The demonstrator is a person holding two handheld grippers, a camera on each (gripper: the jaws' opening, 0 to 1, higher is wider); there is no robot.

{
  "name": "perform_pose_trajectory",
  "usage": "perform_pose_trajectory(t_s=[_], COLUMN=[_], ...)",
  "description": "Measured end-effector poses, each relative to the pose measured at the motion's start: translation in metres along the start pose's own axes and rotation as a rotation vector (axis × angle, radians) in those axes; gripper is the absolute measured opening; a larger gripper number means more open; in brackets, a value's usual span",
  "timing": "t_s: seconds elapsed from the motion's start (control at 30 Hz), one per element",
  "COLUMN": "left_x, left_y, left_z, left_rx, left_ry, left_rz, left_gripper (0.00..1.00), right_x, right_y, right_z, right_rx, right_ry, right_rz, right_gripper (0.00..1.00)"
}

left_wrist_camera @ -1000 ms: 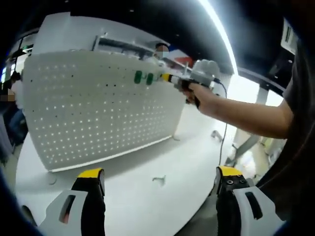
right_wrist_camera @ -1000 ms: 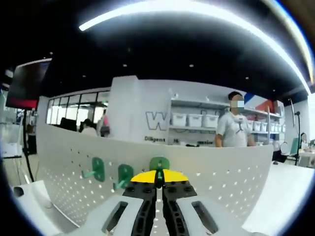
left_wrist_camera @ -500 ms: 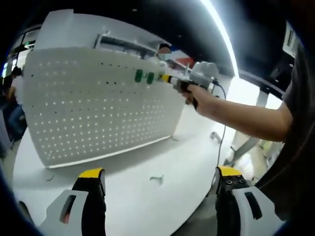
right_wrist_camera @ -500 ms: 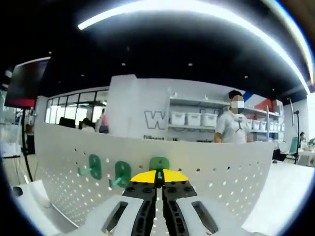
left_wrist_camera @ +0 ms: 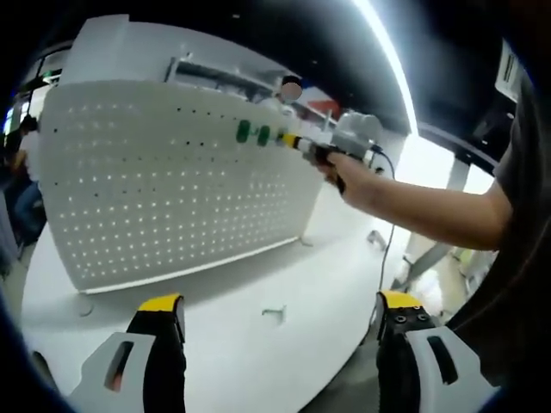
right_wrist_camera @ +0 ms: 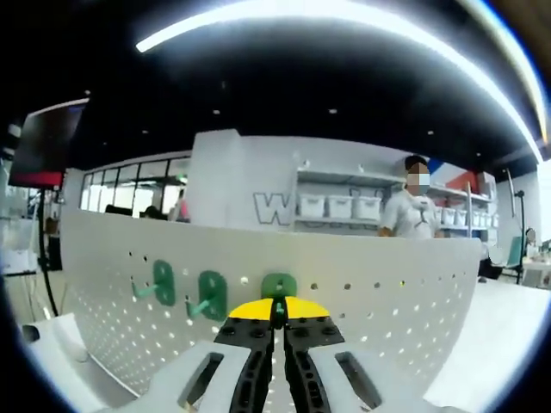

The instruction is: Insert the hook assembly into the mounting plate slot until the hook locks in place.

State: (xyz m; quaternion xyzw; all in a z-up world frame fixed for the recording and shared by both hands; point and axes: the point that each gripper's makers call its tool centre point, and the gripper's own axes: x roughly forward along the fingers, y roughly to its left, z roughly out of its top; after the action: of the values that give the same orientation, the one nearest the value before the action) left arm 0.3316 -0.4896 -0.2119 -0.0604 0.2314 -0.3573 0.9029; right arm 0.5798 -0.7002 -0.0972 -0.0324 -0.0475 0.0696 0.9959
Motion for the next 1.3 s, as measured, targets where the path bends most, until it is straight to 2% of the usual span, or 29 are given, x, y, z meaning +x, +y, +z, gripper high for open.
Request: perform_pose_trajectory(t_s=[0.1,0.3,0.5,0.63,0.73,0.93,1.13,1.3], left_x=[-0.001,-0.001,-0.001,-0.003,-0.004,-0.006,-0.009,-0.012], left_y=[0.001,0.002,-0.001,0.000,-0.001,-0.004,-0.005,-0.007], left_z=[0.000,0.000,0.001,0.002,0.003,0.006,0.005,0.005], left_rx=[0.001,-0.004,-0.013,-0.010,-0.012,-0.004,0.002,0.003], left_ry=[0.002,-0.001,-0.006,-0.012,-0.017,-0.029,-0.032,-0.039], left_rz=[0.004,0.006,0.001,0.005,0.003,-0.002,-0.001,-0.002], left_gripper=[0.93,0.93,0.94,0.93,0.93,0.93,0.93,0.93], right_x=[0.002,0.003,0.003,0.003,0.002,-0.003,-0.015,-0.028], right_y=[0.000,-0.001,0.001,0.001,0.000,0.002,0.006,0.004], right_z=[-0.003,-0.005,-0.005,-0.009,-0.011,0.007,0.040,0.045], right_rx=[-0.012,0.020,-0.026,0.042,0.034,0.022,0.032,0.020], right_ry=[0.011,0.008,0.023,0.050,0.071,0.048,-0.037,-0.047], right_rz=[-0.003,0.000,0.003,0.032,0.034,0.034,0.044,0.043], right_gripper=[0.00,0.00,0.01,0.02,0.07,0.12,0.14,0.15])
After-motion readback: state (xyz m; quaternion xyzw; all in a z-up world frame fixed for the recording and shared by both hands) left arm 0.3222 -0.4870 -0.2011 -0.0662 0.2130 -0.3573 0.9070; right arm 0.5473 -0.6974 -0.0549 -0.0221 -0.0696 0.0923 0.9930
